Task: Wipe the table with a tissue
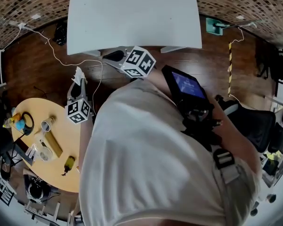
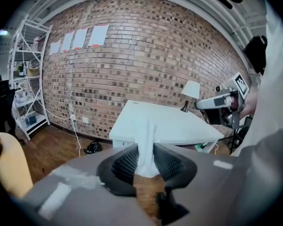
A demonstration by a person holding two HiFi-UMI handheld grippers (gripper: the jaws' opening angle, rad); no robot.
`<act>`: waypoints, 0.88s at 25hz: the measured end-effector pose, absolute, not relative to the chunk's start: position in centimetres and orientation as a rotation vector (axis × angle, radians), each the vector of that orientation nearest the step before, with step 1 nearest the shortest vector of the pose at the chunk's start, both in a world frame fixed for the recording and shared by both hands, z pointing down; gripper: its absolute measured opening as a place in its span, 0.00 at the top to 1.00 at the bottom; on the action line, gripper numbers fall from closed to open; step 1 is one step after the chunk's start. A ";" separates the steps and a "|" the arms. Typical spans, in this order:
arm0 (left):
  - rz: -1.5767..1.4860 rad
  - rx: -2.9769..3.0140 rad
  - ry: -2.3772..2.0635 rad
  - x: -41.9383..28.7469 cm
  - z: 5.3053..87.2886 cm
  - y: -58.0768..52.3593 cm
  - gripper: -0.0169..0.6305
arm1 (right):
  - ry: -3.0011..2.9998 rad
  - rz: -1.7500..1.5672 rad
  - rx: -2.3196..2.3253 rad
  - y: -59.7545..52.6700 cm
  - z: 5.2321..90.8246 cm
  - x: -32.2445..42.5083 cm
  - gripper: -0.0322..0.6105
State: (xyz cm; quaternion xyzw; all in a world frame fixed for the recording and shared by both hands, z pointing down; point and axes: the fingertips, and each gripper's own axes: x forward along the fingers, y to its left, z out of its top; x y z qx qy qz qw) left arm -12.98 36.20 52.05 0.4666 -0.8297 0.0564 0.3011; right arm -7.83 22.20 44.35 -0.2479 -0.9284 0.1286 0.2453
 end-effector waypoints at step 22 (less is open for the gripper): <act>0.012 1.257 -2.167 -14.3 50.5 23.4 0.80 | -2.557 0.522 -0.575 7.2 47.0 -5.8 0.94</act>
